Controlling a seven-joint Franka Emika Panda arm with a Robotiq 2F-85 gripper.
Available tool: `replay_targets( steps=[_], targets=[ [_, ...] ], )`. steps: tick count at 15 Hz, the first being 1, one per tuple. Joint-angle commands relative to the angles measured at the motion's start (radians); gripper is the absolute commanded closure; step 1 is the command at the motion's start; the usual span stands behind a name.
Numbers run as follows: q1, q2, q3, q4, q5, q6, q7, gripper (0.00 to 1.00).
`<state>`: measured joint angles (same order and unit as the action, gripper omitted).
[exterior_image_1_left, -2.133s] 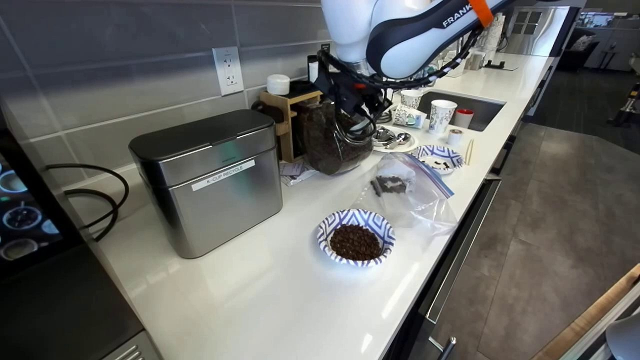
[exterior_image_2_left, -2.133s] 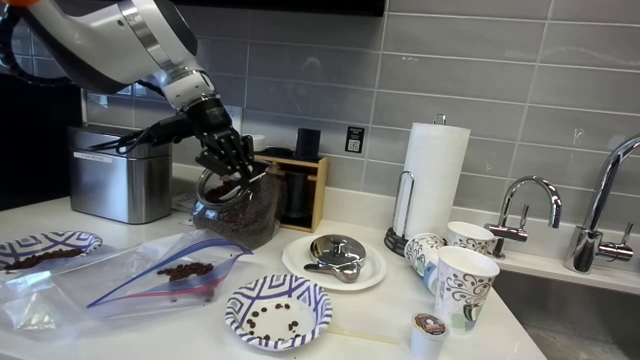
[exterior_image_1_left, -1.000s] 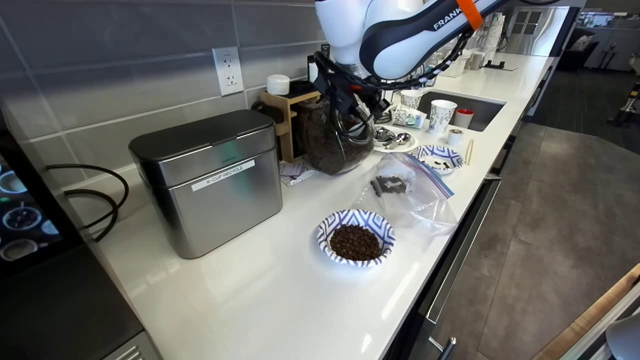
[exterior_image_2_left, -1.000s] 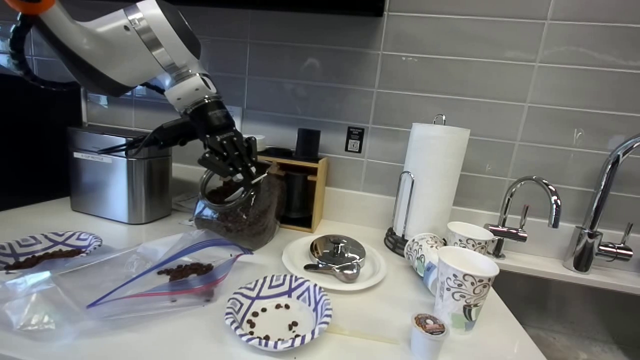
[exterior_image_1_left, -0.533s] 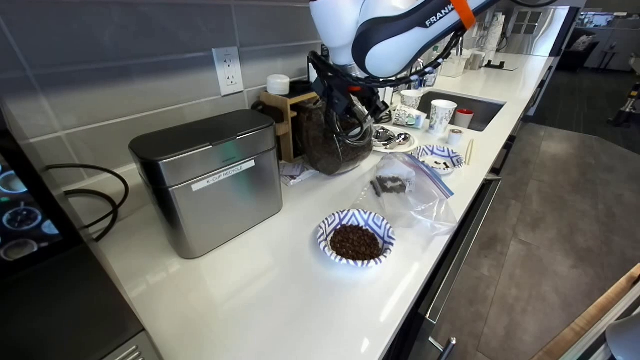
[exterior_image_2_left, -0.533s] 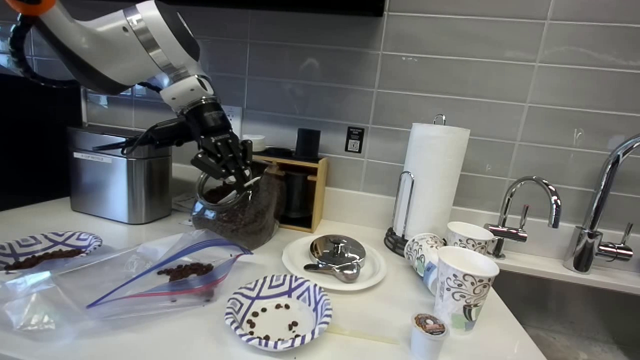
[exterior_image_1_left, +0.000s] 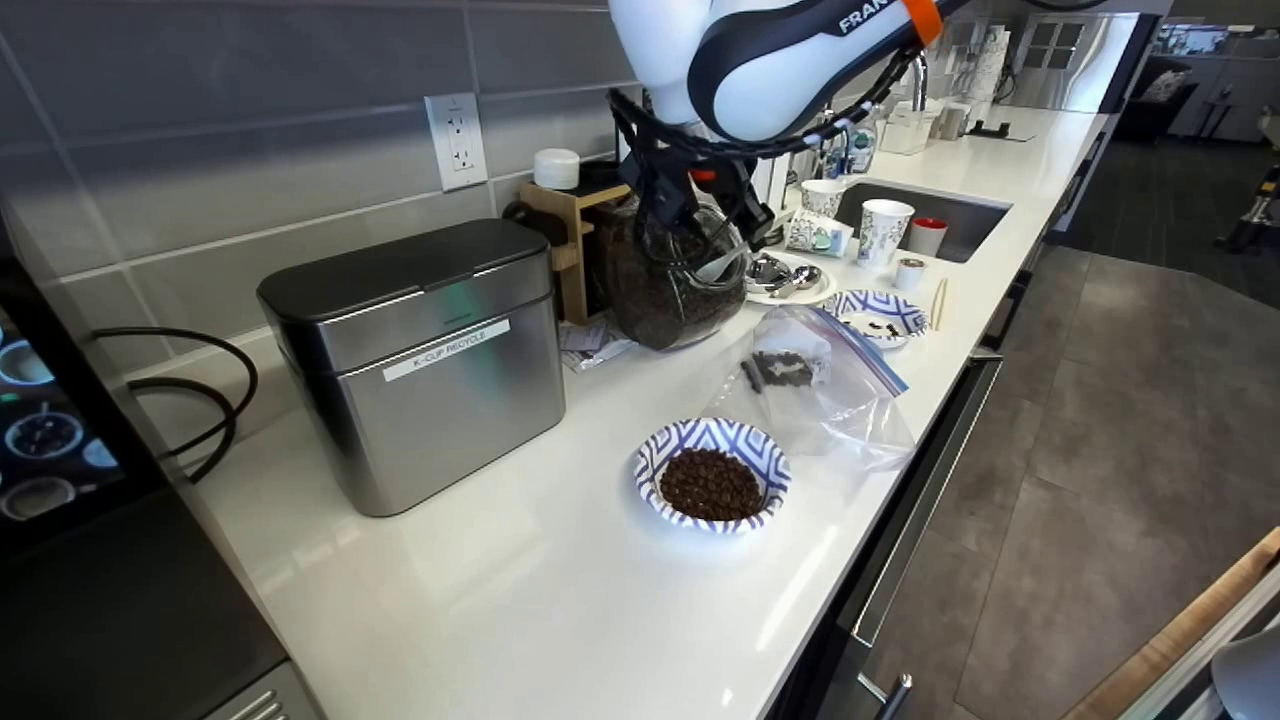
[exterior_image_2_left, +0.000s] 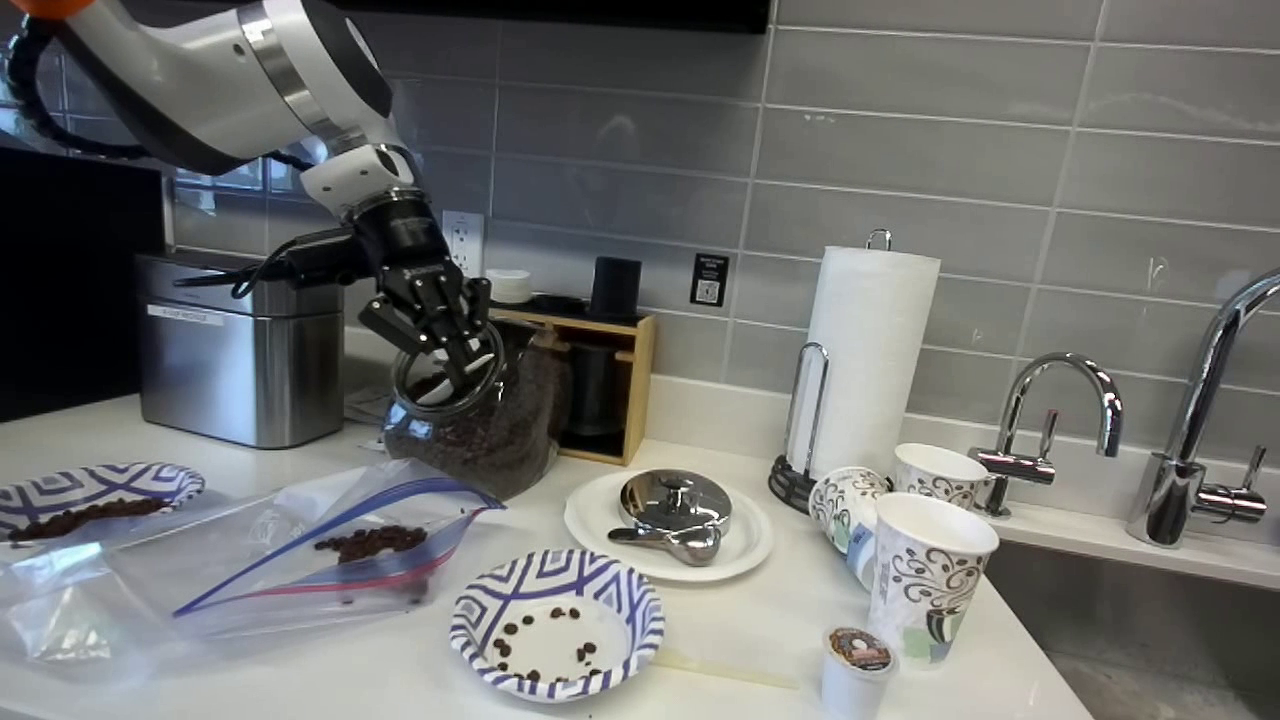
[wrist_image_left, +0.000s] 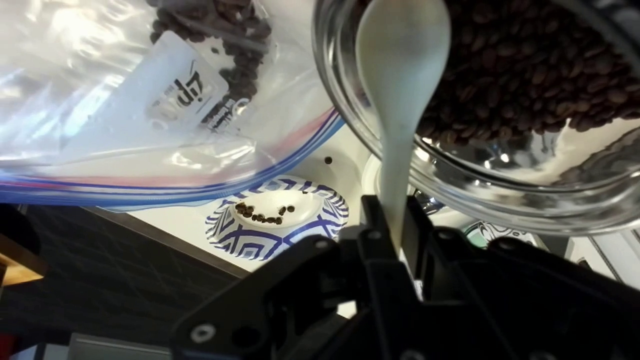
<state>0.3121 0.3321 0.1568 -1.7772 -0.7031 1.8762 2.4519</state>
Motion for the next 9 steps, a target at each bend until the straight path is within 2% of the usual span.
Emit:
replay_targets(
  steps=[1,9],
  targets=[
    [0.026,0.030,-0.011,0.042,0.004,-0.045,0.055,0.97],
    [0.045,0.109,-0.021,0.116,-0.005,-0.078,0.081,0.97]
  ],
)
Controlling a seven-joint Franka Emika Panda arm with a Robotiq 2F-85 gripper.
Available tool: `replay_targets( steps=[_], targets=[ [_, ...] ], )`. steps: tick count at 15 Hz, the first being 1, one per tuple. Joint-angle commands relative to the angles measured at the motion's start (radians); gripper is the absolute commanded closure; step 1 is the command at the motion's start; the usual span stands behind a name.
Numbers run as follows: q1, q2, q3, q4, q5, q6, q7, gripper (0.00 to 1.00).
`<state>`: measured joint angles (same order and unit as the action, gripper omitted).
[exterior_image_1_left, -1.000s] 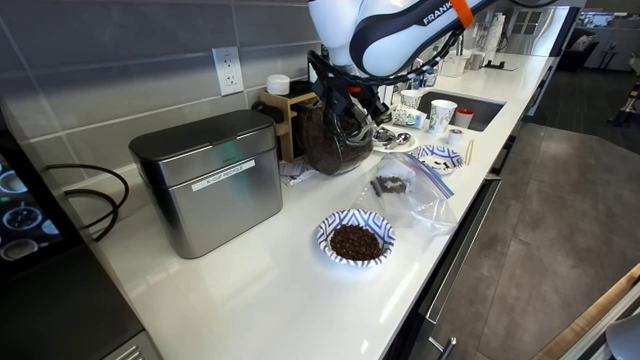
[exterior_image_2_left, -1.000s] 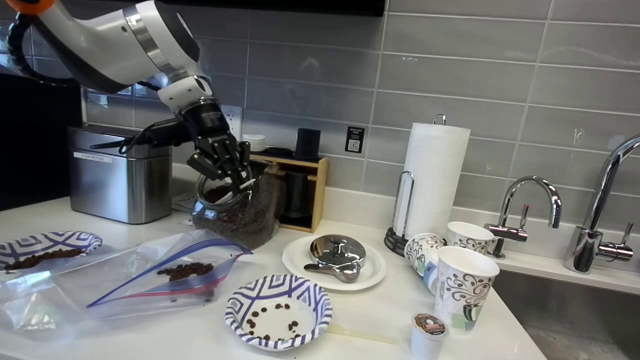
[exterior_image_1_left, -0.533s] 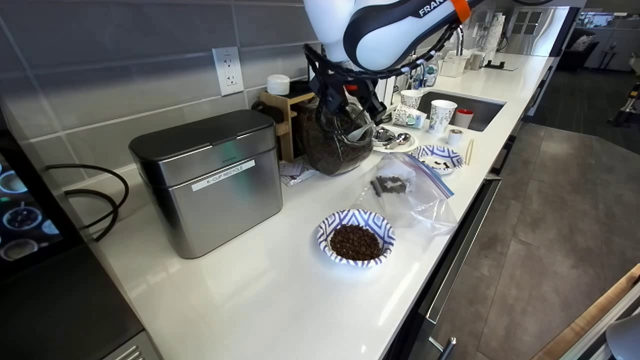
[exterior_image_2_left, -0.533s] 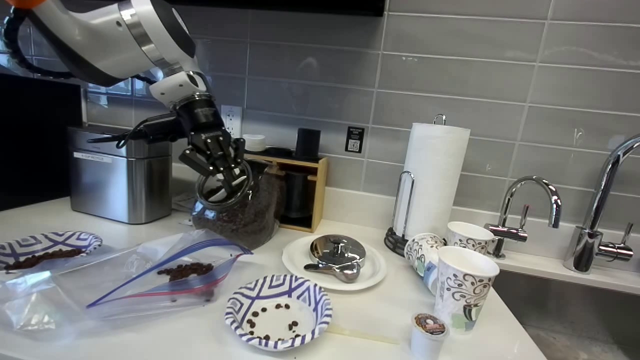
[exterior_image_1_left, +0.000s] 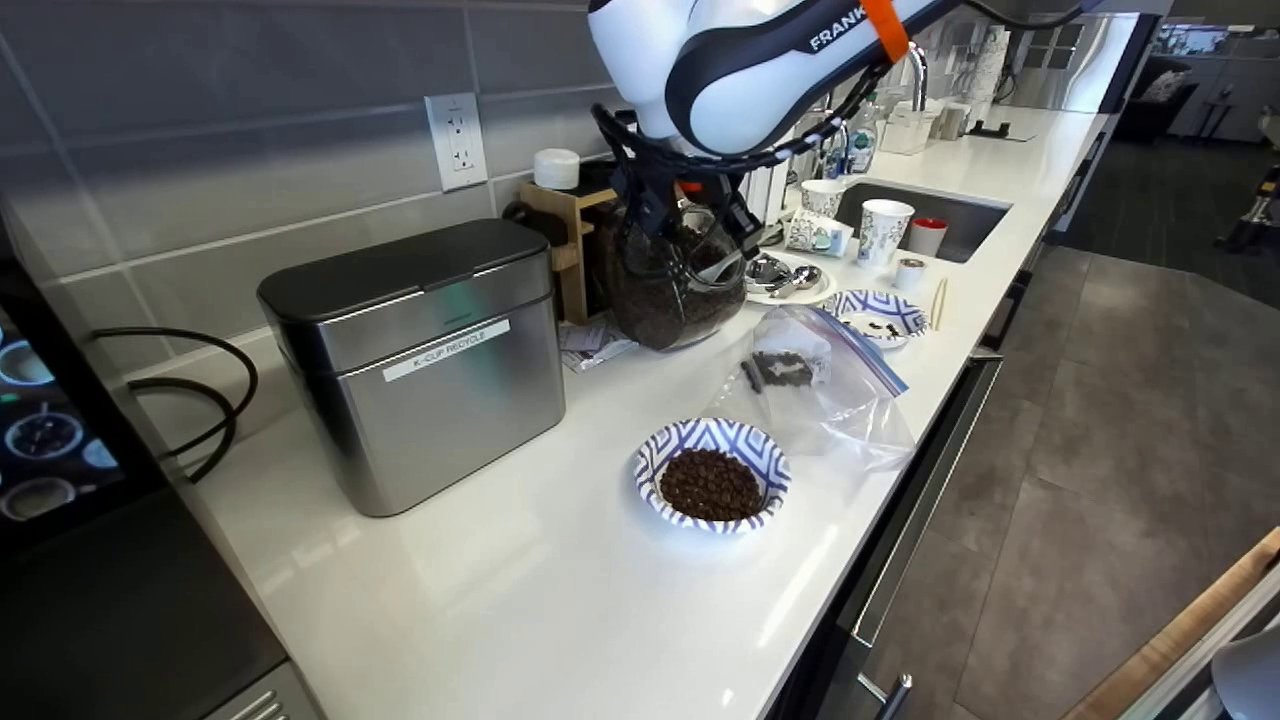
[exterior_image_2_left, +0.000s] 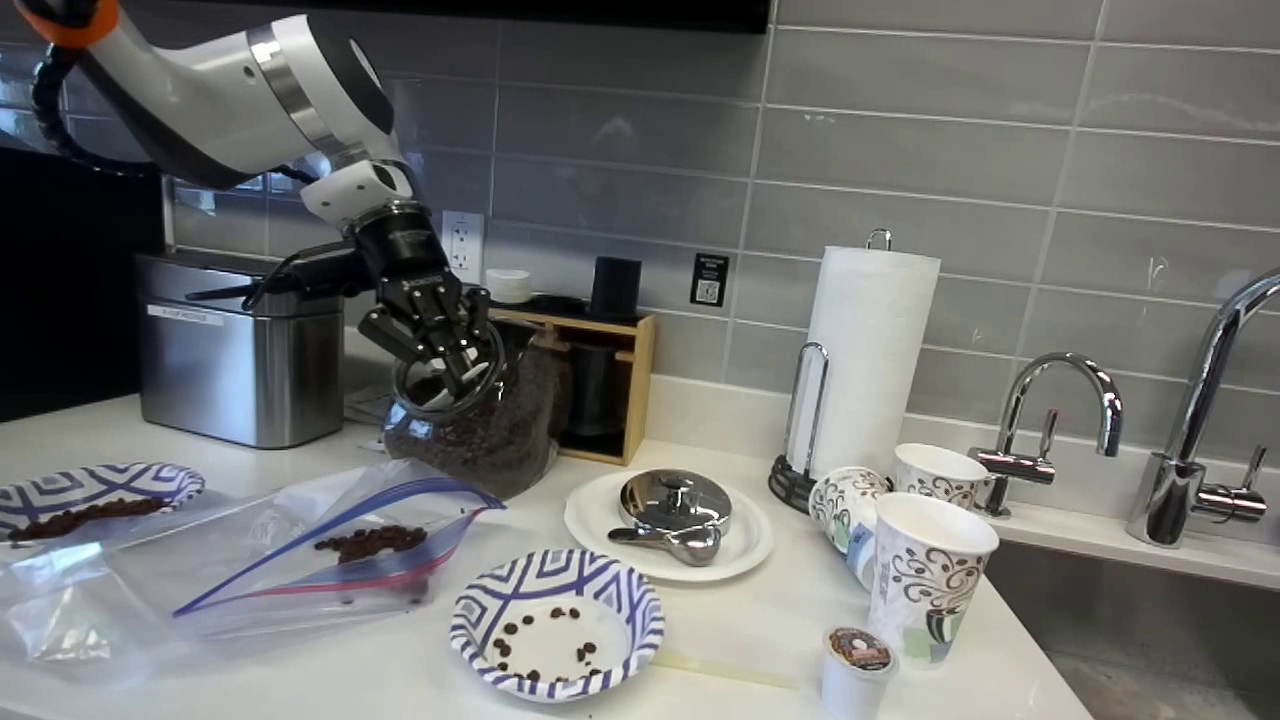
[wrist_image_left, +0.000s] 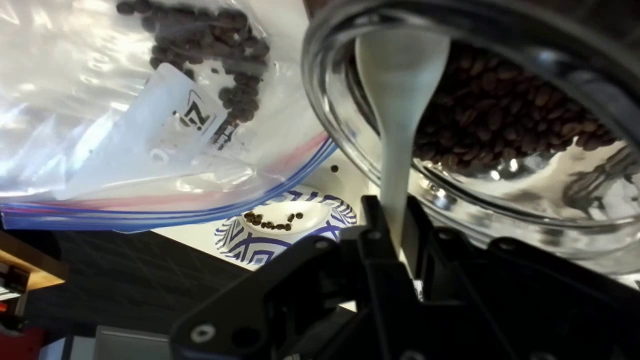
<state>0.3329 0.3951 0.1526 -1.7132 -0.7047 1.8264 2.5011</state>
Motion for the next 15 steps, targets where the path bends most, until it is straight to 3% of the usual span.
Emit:
replay_targets(
  steps=[1,15],
  targets=[
    [0.023,0.051,-0.019,0.059,0.001,-0.024,0.038,0.97],
    [0.000,0.048,-0.018,0.054,0.113,0.048,0.036,0.97]
  ],
)
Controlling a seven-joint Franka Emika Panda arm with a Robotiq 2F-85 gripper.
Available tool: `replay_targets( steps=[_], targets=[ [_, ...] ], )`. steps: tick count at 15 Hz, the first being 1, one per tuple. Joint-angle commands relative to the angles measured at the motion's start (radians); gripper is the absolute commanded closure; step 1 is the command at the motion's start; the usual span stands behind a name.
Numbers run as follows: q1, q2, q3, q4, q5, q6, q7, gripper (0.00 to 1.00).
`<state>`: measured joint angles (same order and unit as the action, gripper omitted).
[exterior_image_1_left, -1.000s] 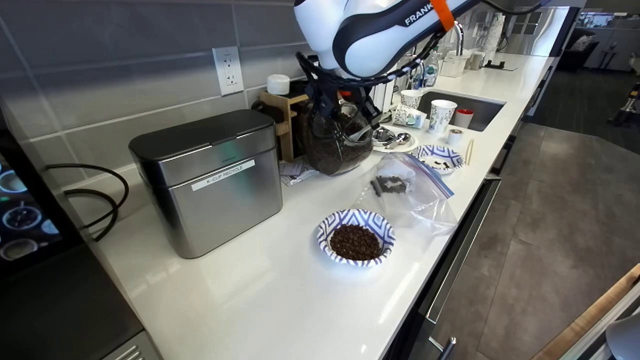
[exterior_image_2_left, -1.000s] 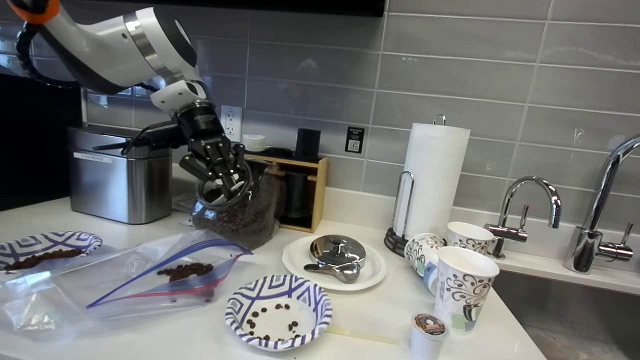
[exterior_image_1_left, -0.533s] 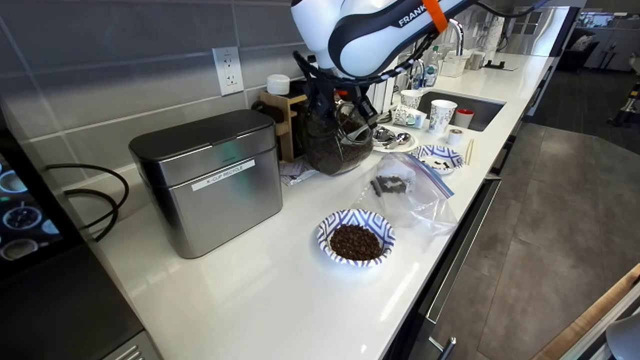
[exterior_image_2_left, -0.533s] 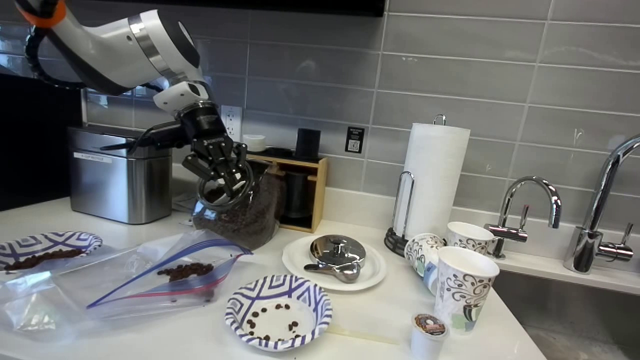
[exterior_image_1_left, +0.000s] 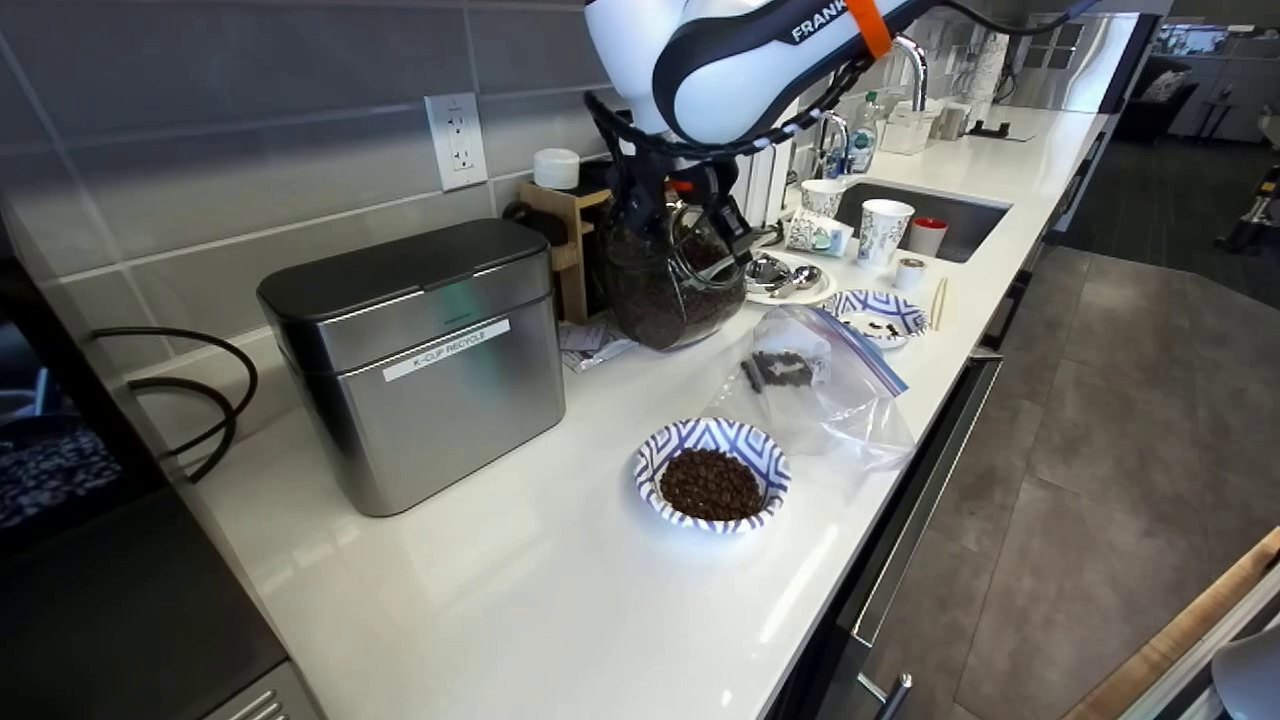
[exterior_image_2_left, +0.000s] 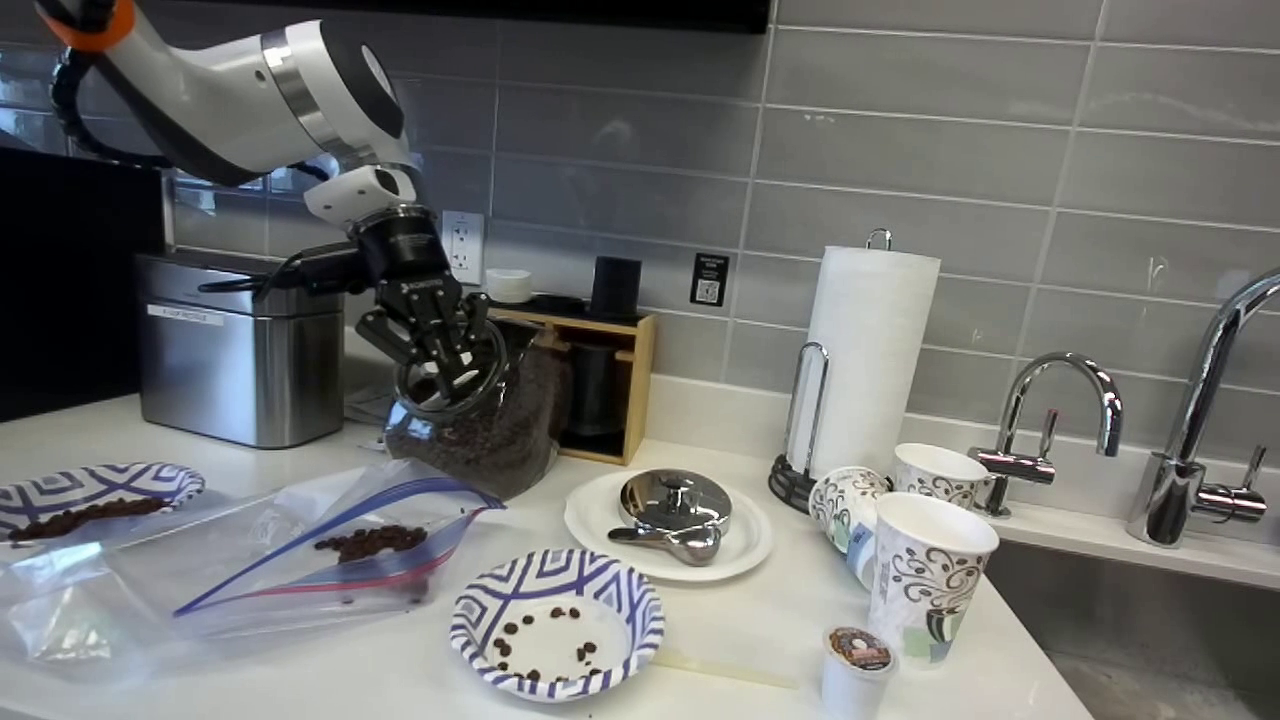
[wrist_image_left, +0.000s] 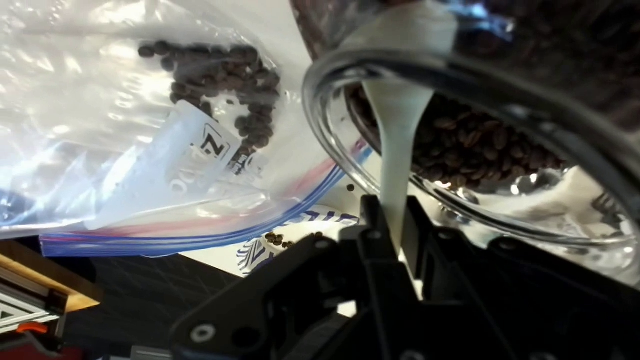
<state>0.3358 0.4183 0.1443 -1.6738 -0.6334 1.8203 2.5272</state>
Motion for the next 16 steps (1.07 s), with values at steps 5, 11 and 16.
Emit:
replay_targets(
  steps=[5,11,16],
  targets=[
    [-0.014,0.013,-0.017,0.002,0.102,0.098,0.019,0.97],
    [-0.029,-0.018,-0.037,-0.032,0.164,0.160,0.011,0.97],
    [-0.042,-0.051,-0.047,-0.079,0.179,0.216,-0.017,0.97]
  ],
)
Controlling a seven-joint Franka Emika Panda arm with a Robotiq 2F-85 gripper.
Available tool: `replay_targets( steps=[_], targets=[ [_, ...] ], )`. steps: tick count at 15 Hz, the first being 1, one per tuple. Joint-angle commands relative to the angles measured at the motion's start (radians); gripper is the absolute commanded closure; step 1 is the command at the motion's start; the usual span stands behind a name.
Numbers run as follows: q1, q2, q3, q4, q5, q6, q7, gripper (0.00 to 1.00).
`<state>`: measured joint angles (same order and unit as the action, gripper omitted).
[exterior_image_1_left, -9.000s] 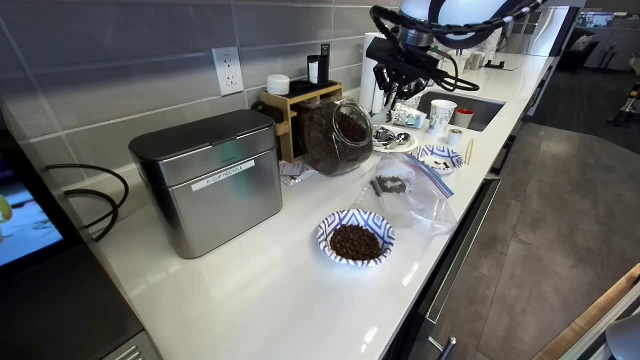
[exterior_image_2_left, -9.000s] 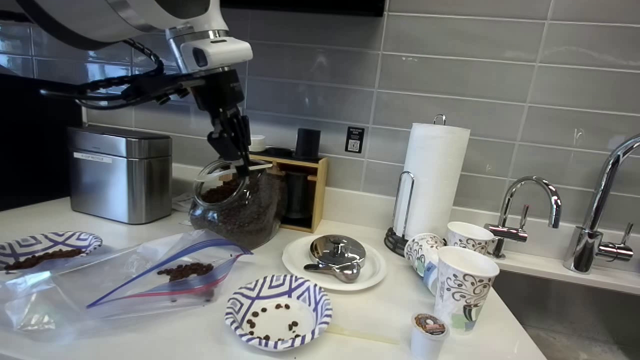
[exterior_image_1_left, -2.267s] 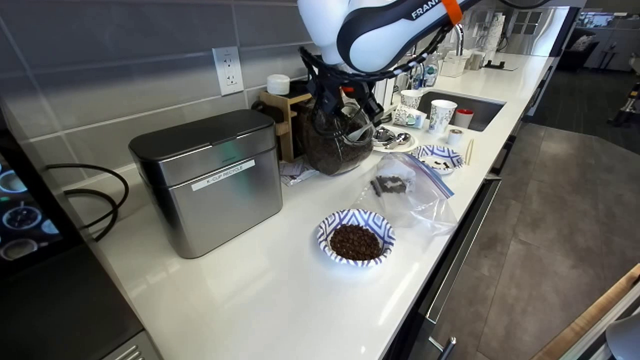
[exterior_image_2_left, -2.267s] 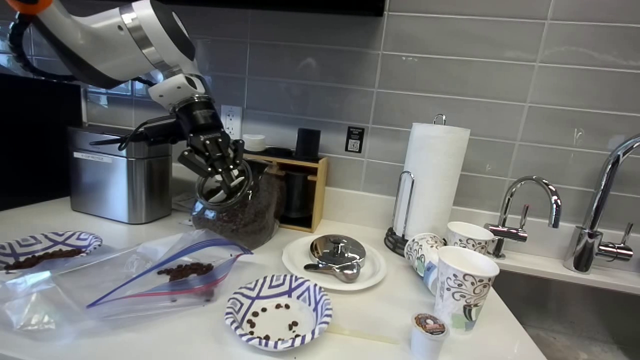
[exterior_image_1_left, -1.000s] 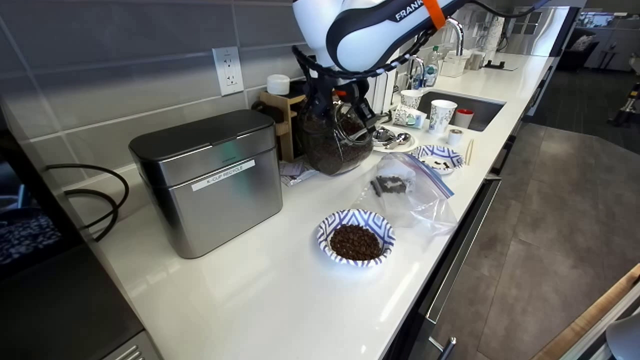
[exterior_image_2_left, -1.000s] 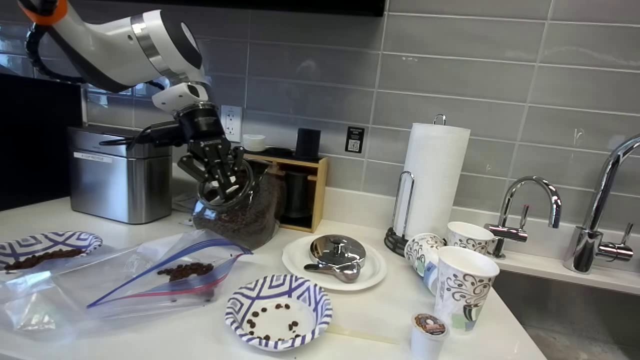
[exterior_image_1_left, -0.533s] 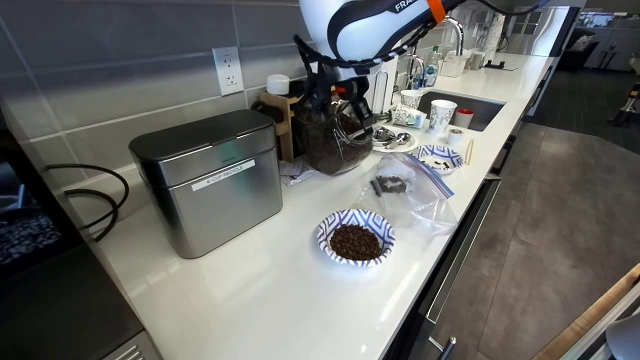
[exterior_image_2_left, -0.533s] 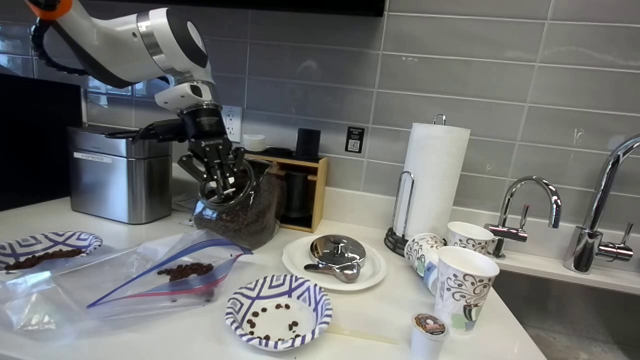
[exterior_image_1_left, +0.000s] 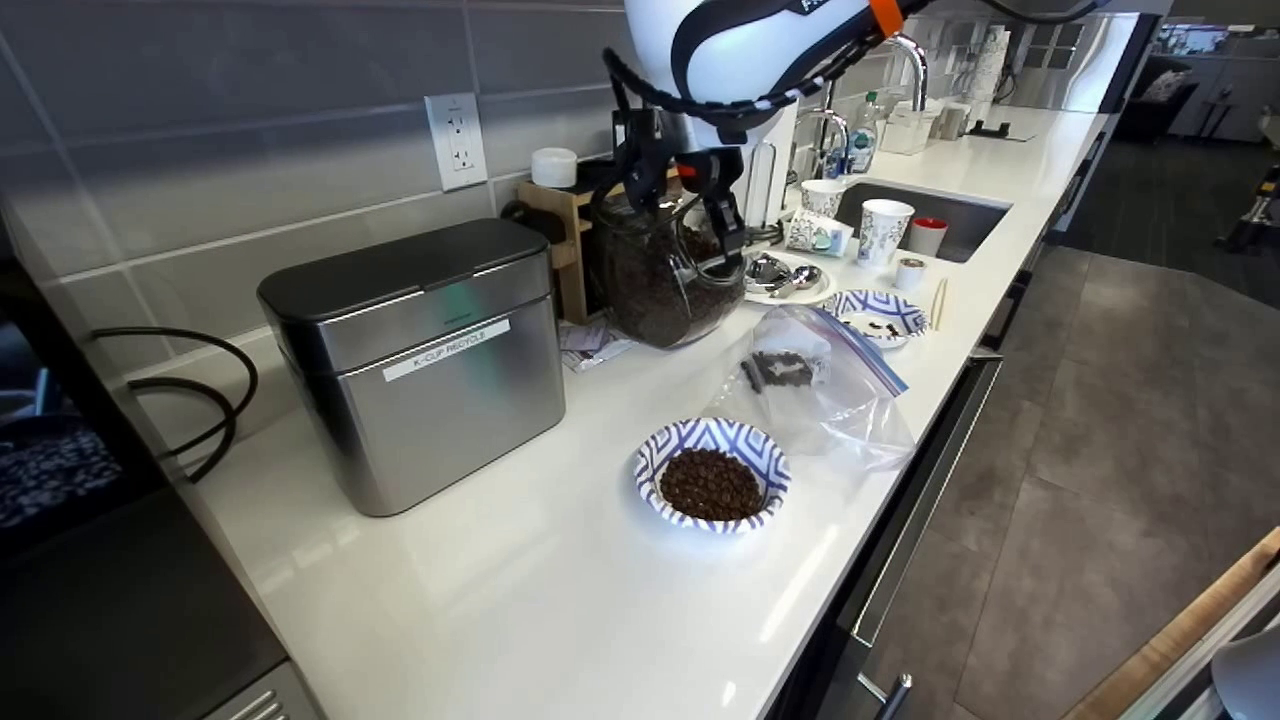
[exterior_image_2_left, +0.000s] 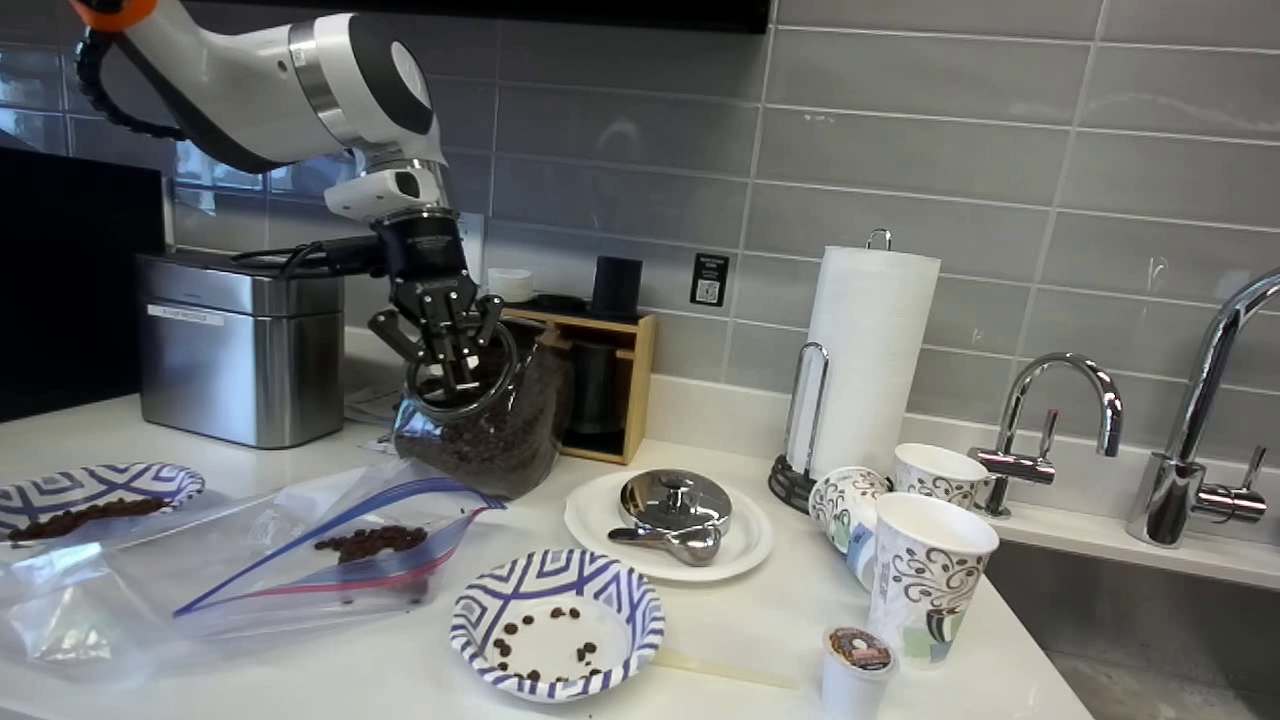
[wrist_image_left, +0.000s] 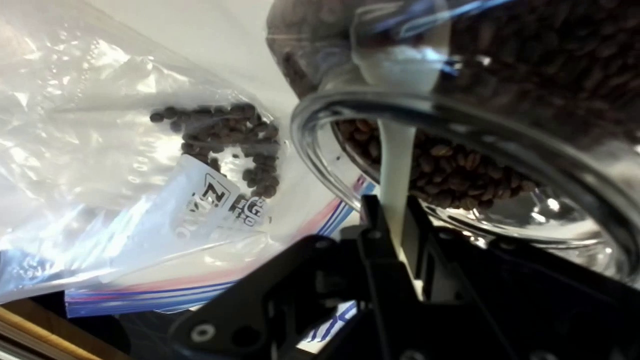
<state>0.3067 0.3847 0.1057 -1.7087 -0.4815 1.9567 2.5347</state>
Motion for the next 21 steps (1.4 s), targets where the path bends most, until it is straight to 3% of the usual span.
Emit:
replay_targets(
  steps=[1,16,21],
  targets=[
    [-0.016,-0.025,-0.009,-0.053,0.031,0.087,-0.034,0.97],
    [-0.079,-0.133,-0.015,-0.197,0.112,0.242,-0.257,0.97],
    [-0.086,-0.167,-0.014,-0.223,0.157,0.224,-0.296,0.97]
  ],
)
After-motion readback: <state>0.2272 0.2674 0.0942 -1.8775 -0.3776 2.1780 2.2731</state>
